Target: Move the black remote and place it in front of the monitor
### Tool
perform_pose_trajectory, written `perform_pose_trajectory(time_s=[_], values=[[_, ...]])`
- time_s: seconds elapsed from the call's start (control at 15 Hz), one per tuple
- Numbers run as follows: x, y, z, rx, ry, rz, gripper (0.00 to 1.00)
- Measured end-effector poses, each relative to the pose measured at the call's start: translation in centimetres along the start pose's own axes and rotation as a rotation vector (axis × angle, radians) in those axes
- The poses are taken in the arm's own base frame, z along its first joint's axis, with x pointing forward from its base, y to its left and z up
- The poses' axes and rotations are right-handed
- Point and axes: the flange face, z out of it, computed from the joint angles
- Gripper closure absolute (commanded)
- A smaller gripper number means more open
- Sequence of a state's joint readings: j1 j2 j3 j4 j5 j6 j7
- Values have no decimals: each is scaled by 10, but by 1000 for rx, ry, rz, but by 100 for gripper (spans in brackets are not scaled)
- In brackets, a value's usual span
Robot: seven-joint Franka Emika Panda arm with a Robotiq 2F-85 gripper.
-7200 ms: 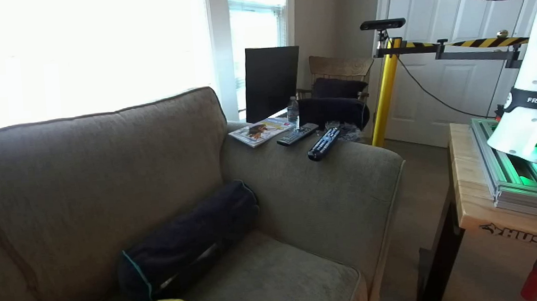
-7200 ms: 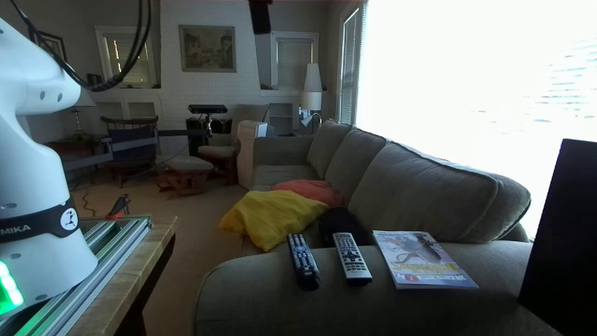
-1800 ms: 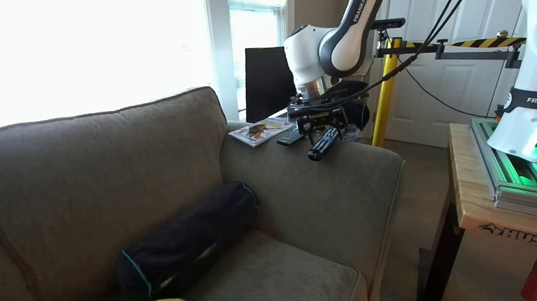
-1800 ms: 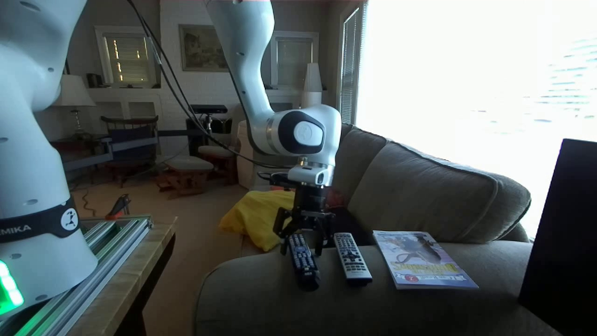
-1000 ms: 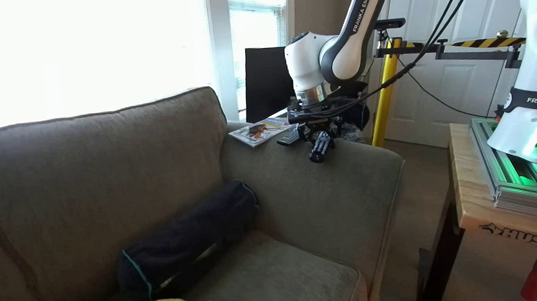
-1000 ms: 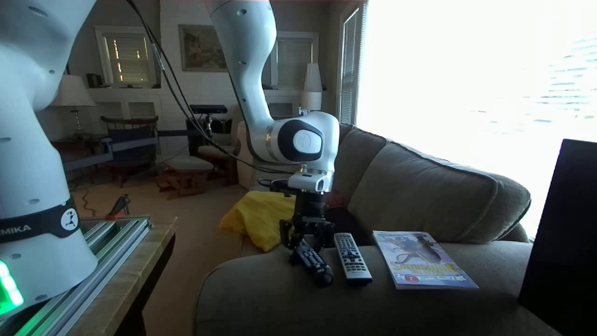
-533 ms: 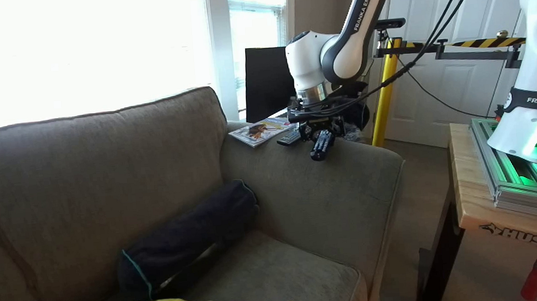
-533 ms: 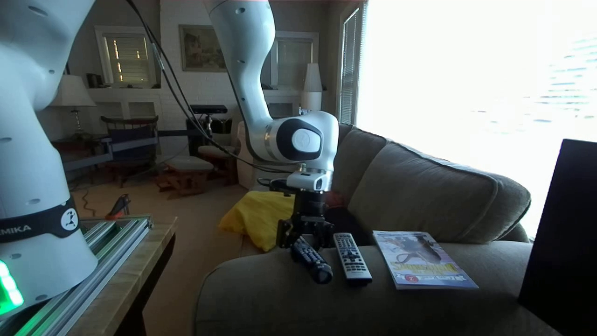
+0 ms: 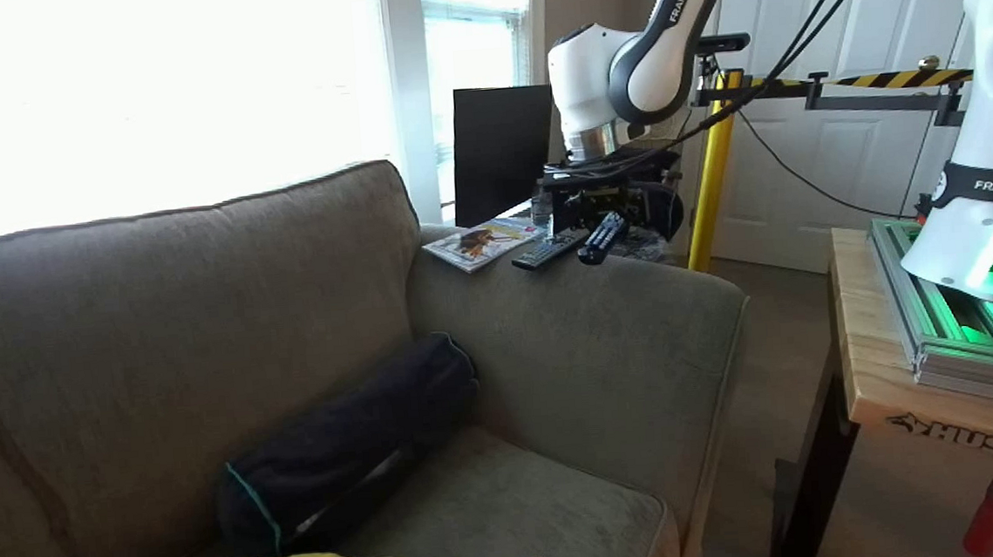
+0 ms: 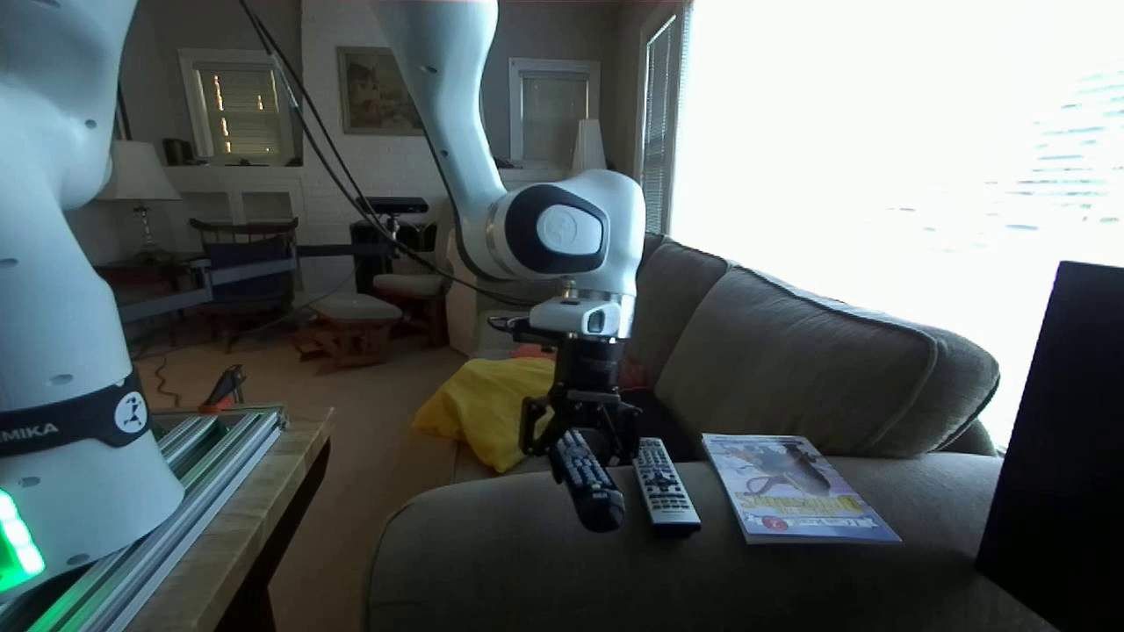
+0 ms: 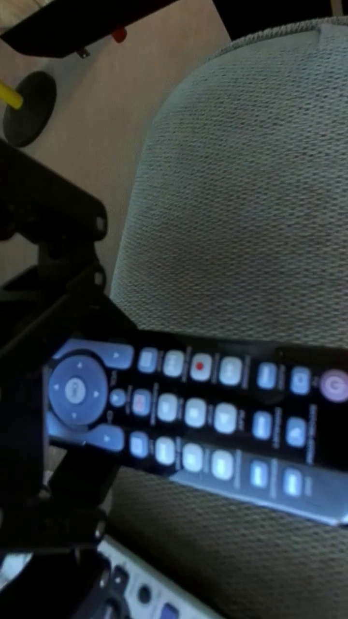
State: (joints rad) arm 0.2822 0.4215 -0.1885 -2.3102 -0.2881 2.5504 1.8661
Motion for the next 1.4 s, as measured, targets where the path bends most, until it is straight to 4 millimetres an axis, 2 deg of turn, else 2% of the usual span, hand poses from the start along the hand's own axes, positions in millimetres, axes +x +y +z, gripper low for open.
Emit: perform_pose_trajectory(time_s=[0.4,0.6,0.8,1.2,1.27,1.4], values=[[80,2,-13,-51,-93,283,80],[110,-2,-15,-54,-110,339,80],[119,-7,-20,-49,-92,229,80],[120,-12,-26,-18,2,-78,80],[120,-13,-26,-10,11,-127,55],[118,-15,-28,-2,12,-205,55]])
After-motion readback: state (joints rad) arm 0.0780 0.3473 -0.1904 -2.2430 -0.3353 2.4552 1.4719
